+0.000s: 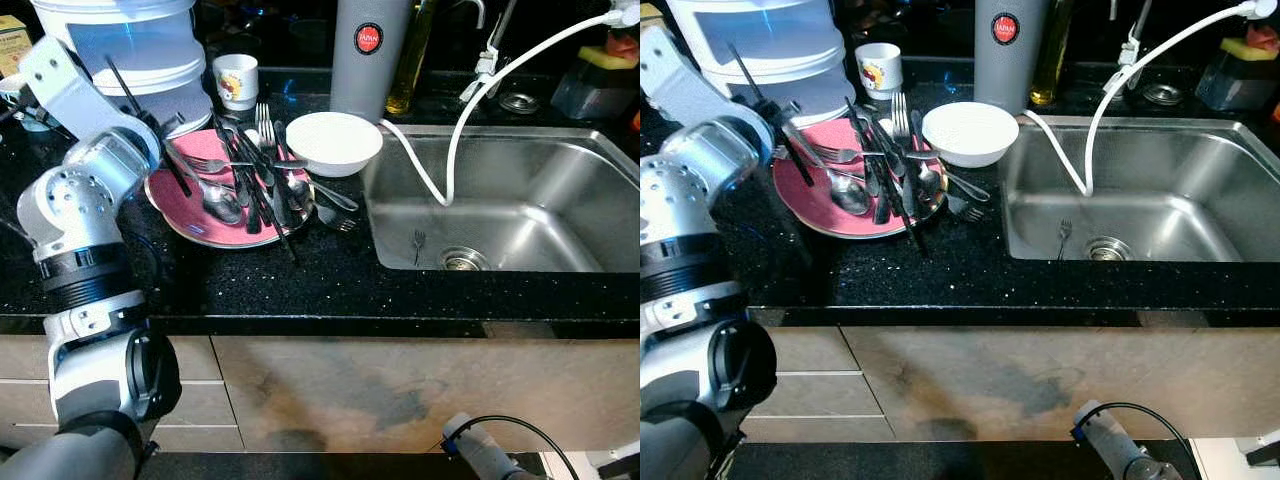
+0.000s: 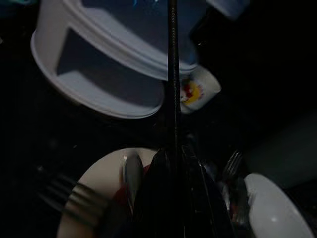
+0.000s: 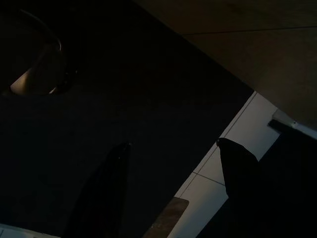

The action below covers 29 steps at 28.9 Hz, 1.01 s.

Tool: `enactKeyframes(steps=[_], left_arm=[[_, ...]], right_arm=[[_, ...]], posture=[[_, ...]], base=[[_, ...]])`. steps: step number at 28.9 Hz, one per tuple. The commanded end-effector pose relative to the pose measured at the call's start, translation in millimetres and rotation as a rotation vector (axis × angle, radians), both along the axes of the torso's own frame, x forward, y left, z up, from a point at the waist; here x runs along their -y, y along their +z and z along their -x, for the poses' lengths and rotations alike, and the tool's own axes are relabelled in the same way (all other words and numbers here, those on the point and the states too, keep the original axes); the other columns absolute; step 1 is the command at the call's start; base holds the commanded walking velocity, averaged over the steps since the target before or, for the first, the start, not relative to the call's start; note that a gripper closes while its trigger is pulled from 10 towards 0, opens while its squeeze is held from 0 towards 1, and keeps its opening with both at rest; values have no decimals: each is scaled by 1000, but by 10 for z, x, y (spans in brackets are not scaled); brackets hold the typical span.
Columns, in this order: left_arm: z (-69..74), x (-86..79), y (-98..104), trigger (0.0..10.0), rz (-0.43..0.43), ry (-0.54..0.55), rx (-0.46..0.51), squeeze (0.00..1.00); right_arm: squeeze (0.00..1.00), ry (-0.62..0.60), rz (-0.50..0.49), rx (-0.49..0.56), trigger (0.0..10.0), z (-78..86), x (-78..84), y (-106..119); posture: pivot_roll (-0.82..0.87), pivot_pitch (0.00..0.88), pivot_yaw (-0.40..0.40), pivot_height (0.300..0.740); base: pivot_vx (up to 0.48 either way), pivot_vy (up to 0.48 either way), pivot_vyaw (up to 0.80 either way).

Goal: Kitchen organization

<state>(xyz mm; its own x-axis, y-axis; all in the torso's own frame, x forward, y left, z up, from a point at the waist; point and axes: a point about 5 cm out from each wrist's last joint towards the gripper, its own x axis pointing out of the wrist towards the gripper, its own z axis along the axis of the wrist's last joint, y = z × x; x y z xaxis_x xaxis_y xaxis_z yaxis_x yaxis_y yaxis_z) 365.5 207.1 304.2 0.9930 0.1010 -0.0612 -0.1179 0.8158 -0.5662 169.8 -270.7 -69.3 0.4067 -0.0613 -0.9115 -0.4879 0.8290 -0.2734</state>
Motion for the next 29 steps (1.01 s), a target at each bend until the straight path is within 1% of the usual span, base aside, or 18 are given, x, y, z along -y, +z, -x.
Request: enactKeyframes(steps=[1,2,6,10,11,15,17,18,19,21,22,23,24,25,26,27,28,29], left_arm=[[-9,24,80,0,-14,-18,35,0],[-10,29,85,0,-12,-22,41,0],[13,192,204,0,16,-113,143,0],[24,274,243,0,62,-163,194,0],[24,274,243,0,62,-163,194,0],[40,339,287,0,144,-221,267,0],[43,347,294,0,158,-230,280,0],[58,373,312,0,181,-260,308,0],[85,416,345,667,217,-313,352,0],[164,523,404,2196,260,-439,433,0],[195,560,420,4784,266,-482,458,0],[195,560,420,4784,266,-482,458,0],[276,641,445,10000,241,-562,512,0],[353,708,468,10000,222,-624,568,0],[431,783,477,10000,228,-689,613,0],[483,829,482,10000,238,-730,642,0],[483,829,482,10000,238,-730,642,0],[551,903,474,10000,243,-789,676,0]], right_arm=[[0,-11,-7,2,10000,8,-11,-8],[0,-11,-7,2,10000,7,-11,-8],[0,-11,-8,7,10000,0,-14,-5],[0,-11,-9,12,10000,-11,-16,-1],[0,-11,-9,12,10000,-11,-16,-1],[0,-14,-15,24,10000,-31,-21,8],[0,-14,-16,26,10000,-34,-22,9],[0,-15,-19,30,10000,-40,-23,12],[0,-17,-22,34,10000,-46,-25,15],[0,-22,-25,45,10000,-60,-26,22],[0,-23,-26,48,10000,-64,-27,24],[0,-23,-26,48,10000,-64,-27,24],[0,-37,-32,60,10000,-72,-27,28],[0,-47,-37,69,10000,-80,-28,32],[0,-59,-43,79,10000,-89,-29,36],[0,-66,-46,85,10000,-96,-30,39],[0,-66,-46,85,10000,-96,-30,39],[0,-83,-56,97,10000,-109,-32,45]], posture=[[40,38,-9,740],[40,38,-9,740],[41,40,-13,740],[40,40,-13,740],[40,40,-13,740],[38,40,-15,740],[38,40,-15,740],[38,40,-16,740],[37,39,-16,740],[37,38,-18,740],[37,38,-15,740],[37,38,-15,740],[34,36,-16,740],[33,35,-16,740],[31,35,-15,740],[31,35,-15,740],[31,35,-15,740],[29,30,-17,740]], base=[[0,0,0],[0,0,0],[0,0,0],[0,0,0],[0,0,0],[0,0,0],[0,0,0],[0,0,0],[0,0,0],[0,0,0],[0,0,0],[0,0,0],[0,0,0],[0,0,0],[0,0,0],[0,0,0],[0,0,0],[0,0,0]])
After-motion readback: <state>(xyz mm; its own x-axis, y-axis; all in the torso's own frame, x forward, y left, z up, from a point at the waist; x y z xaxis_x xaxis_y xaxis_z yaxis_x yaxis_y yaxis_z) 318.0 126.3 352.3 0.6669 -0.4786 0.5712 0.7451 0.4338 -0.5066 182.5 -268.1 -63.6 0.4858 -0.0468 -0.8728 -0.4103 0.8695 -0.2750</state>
